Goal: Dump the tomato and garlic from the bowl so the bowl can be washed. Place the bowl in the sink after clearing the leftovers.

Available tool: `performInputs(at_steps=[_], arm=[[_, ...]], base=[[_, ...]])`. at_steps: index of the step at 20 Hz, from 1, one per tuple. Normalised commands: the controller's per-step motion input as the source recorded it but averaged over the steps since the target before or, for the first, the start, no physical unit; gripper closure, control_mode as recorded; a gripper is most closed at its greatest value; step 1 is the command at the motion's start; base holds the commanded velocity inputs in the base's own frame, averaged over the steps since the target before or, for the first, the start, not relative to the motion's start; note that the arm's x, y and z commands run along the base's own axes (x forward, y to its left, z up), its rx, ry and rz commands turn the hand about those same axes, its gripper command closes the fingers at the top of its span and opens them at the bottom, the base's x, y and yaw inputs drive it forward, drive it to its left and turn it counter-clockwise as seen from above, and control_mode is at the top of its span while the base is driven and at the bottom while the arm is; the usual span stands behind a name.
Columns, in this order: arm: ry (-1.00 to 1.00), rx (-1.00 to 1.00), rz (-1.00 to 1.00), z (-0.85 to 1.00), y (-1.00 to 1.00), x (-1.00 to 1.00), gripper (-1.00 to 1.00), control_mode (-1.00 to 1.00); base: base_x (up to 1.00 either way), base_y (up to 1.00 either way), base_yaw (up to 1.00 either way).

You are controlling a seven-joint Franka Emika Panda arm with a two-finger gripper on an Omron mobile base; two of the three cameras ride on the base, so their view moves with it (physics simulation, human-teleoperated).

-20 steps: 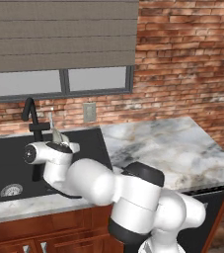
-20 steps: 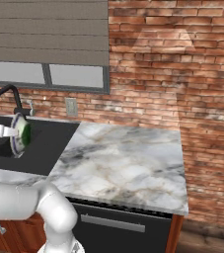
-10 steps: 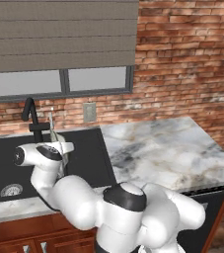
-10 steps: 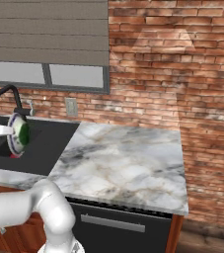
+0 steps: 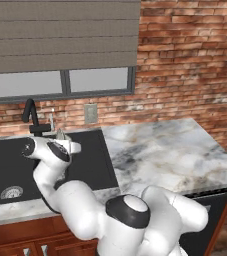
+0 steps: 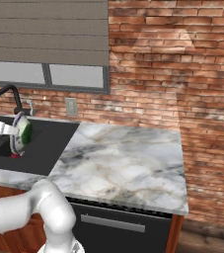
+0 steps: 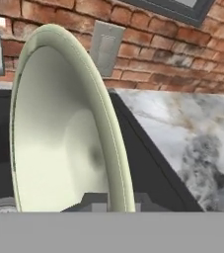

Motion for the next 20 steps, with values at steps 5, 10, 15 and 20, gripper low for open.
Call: performInputs(at_steps=[5,10,15,20], arm=[[0.00,0.48,0.00,0.17,-1.00,-0.01,1.00,-1.00],[0.00,0.57,0.00,0.26,-1.00,-0.09,1.00,-1.00],[0.00,0.58,0.00,0.24,-1.00,-0.35,1.00,-1.00],[0.00,0.59,0.00,0.15,-1.00,-0.60,1.00,-1.00]], base=[[0.00,0.00,0.00],[0.00,0.00,0.00],[0.00,0.00,0.00],[0.00,0.00,0.00]])
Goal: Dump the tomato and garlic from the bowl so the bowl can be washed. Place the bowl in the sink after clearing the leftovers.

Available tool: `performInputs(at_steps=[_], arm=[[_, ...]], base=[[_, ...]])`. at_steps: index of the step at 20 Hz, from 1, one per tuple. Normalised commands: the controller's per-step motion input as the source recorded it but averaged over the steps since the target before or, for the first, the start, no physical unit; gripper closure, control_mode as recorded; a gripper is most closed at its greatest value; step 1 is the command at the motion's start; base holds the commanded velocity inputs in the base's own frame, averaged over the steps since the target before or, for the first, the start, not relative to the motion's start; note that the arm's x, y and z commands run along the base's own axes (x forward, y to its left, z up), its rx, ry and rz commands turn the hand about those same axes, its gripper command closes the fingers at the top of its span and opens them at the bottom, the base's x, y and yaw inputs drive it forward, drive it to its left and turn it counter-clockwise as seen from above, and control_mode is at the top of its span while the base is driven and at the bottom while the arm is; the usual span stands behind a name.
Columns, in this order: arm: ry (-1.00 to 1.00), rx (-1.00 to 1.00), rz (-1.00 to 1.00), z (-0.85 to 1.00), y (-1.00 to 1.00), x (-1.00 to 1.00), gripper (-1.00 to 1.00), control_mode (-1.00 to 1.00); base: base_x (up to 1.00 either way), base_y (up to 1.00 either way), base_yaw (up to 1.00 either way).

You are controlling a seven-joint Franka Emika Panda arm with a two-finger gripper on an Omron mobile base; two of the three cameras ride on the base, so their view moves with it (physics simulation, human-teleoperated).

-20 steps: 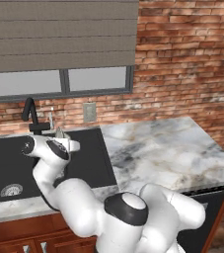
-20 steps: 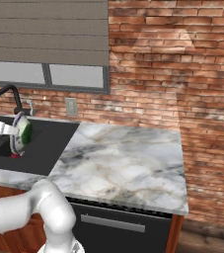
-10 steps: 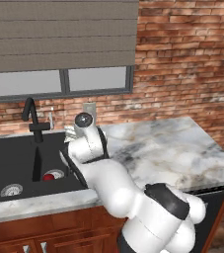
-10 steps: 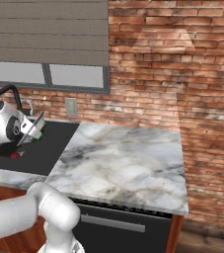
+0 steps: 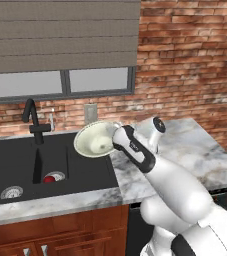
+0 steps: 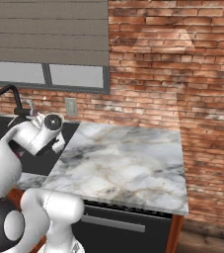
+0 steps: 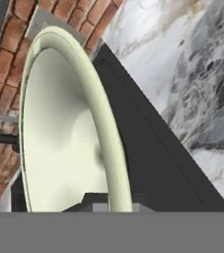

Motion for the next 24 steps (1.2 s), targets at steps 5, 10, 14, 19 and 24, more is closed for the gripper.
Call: performInputs(at_steps=[5,10,14,19,24], arm=[[0.00,0.48,0.01,0.00,-0.99,-0.45,1.00,-1.00],[0.01,0.13,0.00,0.00,-0.24,-0.05,1.00,-1.00],[0.10,0.03,0.00,0.06,-0.03,0.02,1.00,-1.00],[0.38,0.04,0.00,0.14,-0.13,0.06,1.00,-1.00],[0.00,0.00,0.00,0.00,0.00,-0.03,1.00,-1.00]], base=[[0.00,0.00,0.00],[0.00,0.00,0.00],[0.00,0.00,0.00],[0.00,0.00,0.00],[0.00,0.00,0.00]])
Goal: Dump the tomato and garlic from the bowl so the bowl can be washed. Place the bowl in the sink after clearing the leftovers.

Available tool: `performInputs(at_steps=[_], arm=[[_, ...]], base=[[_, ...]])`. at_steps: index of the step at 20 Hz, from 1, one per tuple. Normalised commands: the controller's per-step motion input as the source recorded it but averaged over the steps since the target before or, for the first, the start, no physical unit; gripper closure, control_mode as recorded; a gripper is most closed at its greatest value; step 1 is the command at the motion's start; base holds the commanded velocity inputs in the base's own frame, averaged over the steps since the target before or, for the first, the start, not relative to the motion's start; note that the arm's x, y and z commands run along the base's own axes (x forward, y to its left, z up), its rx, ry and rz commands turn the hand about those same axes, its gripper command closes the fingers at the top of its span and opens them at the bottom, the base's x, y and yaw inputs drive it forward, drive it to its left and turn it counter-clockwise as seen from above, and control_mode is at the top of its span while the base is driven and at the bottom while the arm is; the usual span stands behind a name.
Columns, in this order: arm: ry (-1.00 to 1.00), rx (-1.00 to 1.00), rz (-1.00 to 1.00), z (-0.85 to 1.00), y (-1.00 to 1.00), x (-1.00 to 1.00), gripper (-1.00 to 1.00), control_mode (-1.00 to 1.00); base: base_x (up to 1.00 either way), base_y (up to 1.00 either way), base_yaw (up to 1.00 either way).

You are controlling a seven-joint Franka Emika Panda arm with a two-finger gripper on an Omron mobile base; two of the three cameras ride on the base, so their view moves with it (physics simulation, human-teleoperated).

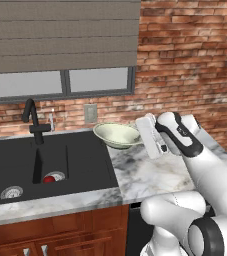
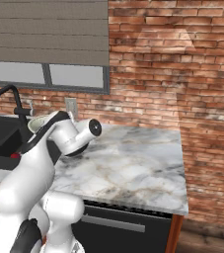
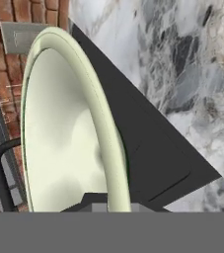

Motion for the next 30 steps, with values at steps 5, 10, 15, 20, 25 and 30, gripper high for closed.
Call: performInputs(at_steps=[5,10,15,20,25,30], arm=[[0.00,0.00,0.00,0.00,0.00,-0.09,1.00,1.00],[0.00,0.00,0.00,0.00,0.00,0.00,1.00,1.00],[0.00,0.00,0.00,0.00,0.00,0.00,1.00,1.00],[0.00,0.00,0.00,0.00,0.00,0.00,1.00,1.00],[0.00,0.00,0.00,0.00,0.00,0.00,1.00,1.00],[0.00,0.00,0.00,0.00,0.00,0.00,1.00,1.00]], base=[[-0.72,0.05,0.00],[-0.83,0.72,0.00],[-0.13,1.00,0.00],[0.07,1.00,-0.03],[0.30,1.00,-0.01],[0.41,1.00,-0.02]])
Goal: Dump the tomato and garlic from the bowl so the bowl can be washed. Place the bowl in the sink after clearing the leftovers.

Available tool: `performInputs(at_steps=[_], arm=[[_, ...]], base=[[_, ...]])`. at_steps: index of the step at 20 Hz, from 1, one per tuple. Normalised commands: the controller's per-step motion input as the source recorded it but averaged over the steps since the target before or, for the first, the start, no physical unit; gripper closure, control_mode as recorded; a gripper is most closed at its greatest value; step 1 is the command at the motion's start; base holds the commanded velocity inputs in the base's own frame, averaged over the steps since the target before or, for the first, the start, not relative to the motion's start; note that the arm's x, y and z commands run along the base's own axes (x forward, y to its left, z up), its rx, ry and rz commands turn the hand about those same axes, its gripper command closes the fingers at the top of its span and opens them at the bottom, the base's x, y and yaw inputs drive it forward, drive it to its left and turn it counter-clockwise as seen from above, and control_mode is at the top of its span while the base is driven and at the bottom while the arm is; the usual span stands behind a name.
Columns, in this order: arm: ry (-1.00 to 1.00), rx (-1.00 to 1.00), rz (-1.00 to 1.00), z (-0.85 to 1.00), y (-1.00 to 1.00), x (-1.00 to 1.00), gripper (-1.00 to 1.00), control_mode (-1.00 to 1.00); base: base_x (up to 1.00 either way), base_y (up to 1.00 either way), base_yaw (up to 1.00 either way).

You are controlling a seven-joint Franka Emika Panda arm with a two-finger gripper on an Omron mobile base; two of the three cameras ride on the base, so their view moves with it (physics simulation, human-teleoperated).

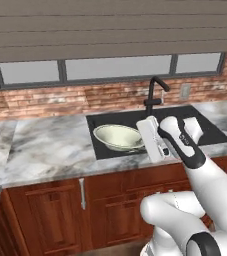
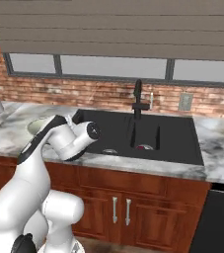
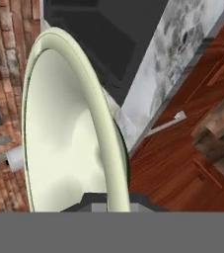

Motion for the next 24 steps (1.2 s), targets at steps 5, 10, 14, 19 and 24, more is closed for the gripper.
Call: performInputs(at_steps=[5,10,14,19,24], arm=[[0.00,0.00,0.00,0.00,0.00,0.00,1.00,1.00],[0.00,0.00,0.00,0.00,0.00,0.00,1.00,1.00],[0.00,0.00,0.00,0.00,0.00,0.00,1.00,1.00],[0.00,0.00,0.00,0.00,0.00,0.00,1.00,1.00],[0.01,0.00,-0.01,0.00,-0.06,0.04,1.00,-1.00]], base=[[0.37,0.95,-0.05],[0.44,0.52,-0.11],[0.47,0.04,-0.13],[0.21,-0.03,-0.06],[0.02,-0.03,0.00]])
